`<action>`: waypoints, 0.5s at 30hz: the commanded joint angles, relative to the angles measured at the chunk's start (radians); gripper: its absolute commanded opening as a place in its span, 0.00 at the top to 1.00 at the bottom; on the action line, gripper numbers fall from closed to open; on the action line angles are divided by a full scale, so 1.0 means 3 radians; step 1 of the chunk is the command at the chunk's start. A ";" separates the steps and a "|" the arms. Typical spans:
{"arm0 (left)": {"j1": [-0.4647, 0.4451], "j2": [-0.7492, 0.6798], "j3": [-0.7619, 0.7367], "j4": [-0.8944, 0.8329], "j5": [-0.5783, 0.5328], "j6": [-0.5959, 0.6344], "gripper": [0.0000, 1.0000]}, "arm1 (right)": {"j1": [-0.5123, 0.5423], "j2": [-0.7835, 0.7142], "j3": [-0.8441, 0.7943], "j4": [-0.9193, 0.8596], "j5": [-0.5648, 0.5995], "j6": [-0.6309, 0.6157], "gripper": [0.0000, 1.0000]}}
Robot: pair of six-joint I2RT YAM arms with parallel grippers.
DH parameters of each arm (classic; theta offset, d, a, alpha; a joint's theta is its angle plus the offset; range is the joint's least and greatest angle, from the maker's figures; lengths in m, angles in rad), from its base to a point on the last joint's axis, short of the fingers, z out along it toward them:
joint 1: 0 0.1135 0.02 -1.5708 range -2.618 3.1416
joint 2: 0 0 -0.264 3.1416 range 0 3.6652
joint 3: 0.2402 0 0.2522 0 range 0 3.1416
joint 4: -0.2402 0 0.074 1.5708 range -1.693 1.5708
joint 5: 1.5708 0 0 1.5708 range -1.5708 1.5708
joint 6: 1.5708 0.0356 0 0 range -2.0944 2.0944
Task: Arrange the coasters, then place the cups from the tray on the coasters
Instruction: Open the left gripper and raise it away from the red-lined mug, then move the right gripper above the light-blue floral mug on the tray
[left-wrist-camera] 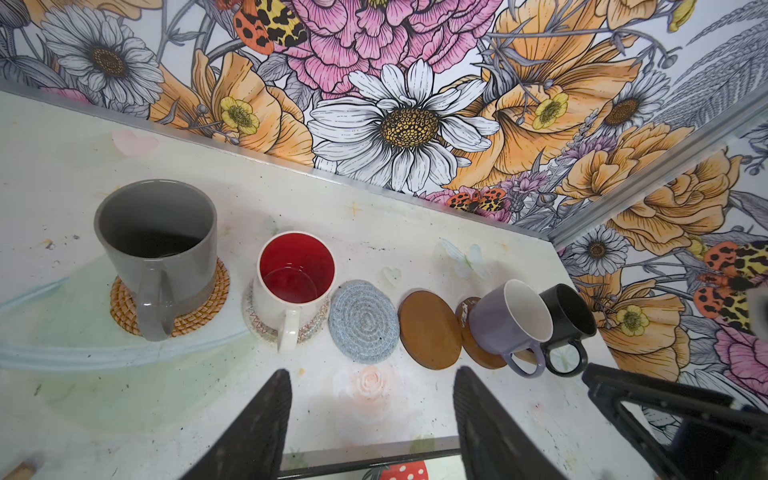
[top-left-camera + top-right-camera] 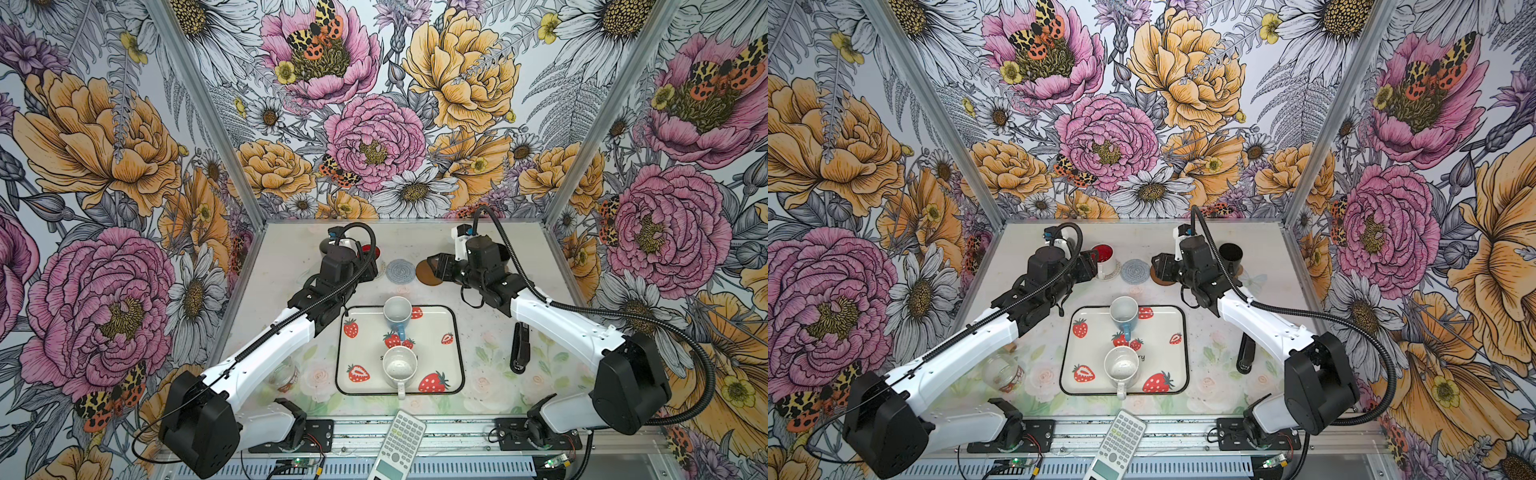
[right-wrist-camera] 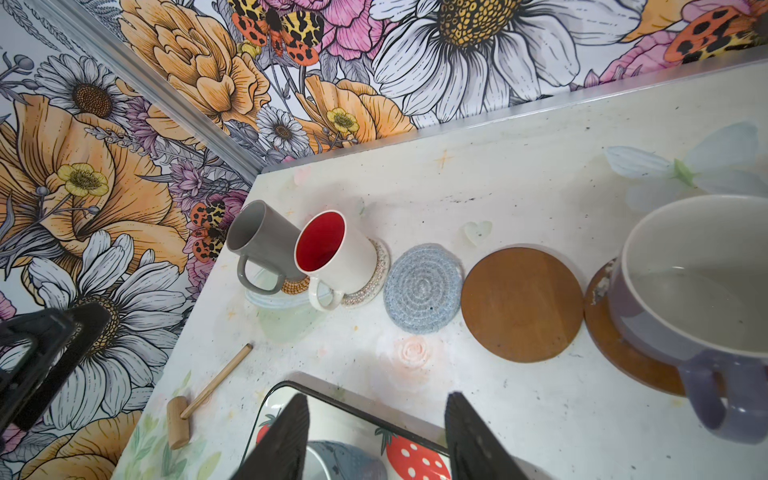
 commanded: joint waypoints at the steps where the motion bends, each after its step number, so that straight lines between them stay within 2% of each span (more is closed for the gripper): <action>1: 0.0001 -0.0131 -0.0105 0.0190 -0.0082 -0.0038 0.37 | 0.0099 -0.0082 0.0078 -0.0059 -0.0021 0.0024 0.46; 8: -0.0015 -0.0440 -0.0404 0.0468 -0.0101 -0.0018 0.36 | 0.0314 -0.0101 0.0045 -0.0304 0.0032 -0.0012 0.45; 15: -0.0013 -0.0645 -0.0514 0.0457 -0.0144 0.0018 0.36 | 0.0492 -0.0095 -0.0099 -0.0435 -0.0048 -0.0013 0.45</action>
